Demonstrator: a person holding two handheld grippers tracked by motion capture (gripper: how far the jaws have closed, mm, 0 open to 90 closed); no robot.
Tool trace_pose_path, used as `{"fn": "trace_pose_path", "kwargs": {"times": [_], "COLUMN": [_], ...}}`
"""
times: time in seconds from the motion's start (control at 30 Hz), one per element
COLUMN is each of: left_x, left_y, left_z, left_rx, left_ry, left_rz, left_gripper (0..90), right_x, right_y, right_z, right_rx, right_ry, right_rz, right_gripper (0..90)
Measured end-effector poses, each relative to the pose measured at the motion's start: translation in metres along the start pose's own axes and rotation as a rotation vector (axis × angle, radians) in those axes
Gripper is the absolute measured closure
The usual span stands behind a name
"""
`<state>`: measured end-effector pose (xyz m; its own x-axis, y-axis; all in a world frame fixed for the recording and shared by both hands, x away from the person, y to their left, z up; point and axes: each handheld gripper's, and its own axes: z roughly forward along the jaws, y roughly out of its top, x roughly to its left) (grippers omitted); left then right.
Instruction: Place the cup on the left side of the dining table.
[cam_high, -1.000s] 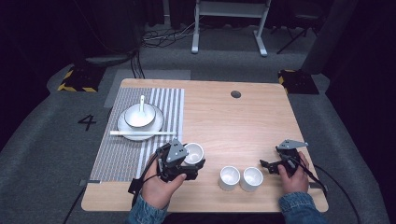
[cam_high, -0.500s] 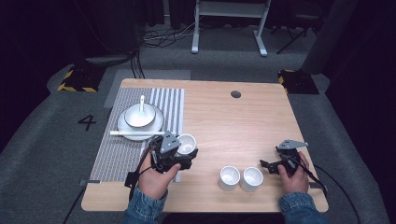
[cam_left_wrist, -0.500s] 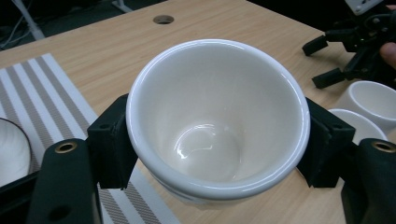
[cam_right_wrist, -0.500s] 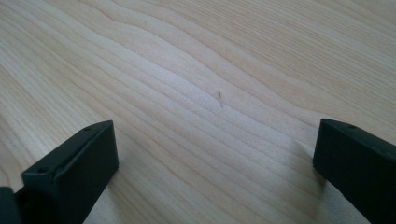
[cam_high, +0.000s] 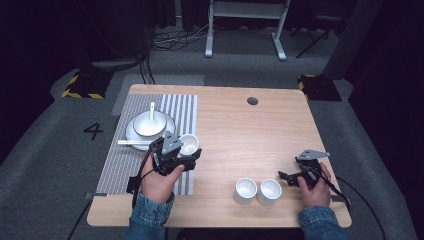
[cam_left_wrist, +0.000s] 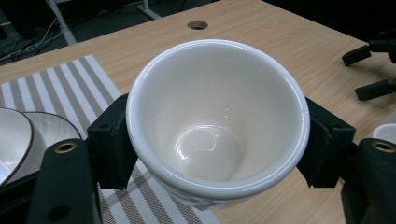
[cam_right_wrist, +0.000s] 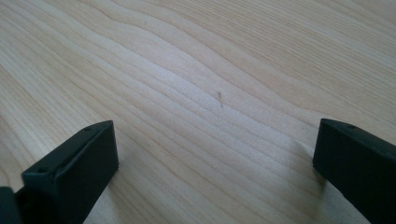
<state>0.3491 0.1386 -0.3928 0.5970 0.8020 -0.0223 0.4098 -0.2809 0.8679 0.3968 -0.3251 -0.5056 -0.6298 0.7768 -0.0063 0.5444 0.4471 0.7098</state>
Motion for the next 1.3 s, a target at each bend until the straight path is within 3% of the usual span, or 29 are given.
{"fn": "trace_pose_path", "kwargs": {"times": [0.57,0.7,1.13,1.3], "left_x": [0.028,0.033,0.056,0.060], "left_y": [-0.007,-0.008,-0.024,-0.029], "left_z": [0.003,0.007,0.019,0.024], "left_rx": [0.009,0.049,0.103,0.133], "left_ry": [0.079,0.112,0.119,0.118], "left_rz": [-0.046,-0.038,-0.116,-0.124], "left_gripper": [26.6,26.6,26.6,26.6], "right_x": [0.000,0.000,0.000,0.000], "right_y": [0.000,0.000,0.000,0.000], "right_z": [0.000,0.000,0.000,0.000], "right_rx": [0.000,0.000,0.000,0.000], "right_ry": [0.000,0.000,0.000,0.000], "right_rz": [0.000,0.000,0.000,0.000], "right_gripper": [0.3,0.3,0.3,0.3]}}
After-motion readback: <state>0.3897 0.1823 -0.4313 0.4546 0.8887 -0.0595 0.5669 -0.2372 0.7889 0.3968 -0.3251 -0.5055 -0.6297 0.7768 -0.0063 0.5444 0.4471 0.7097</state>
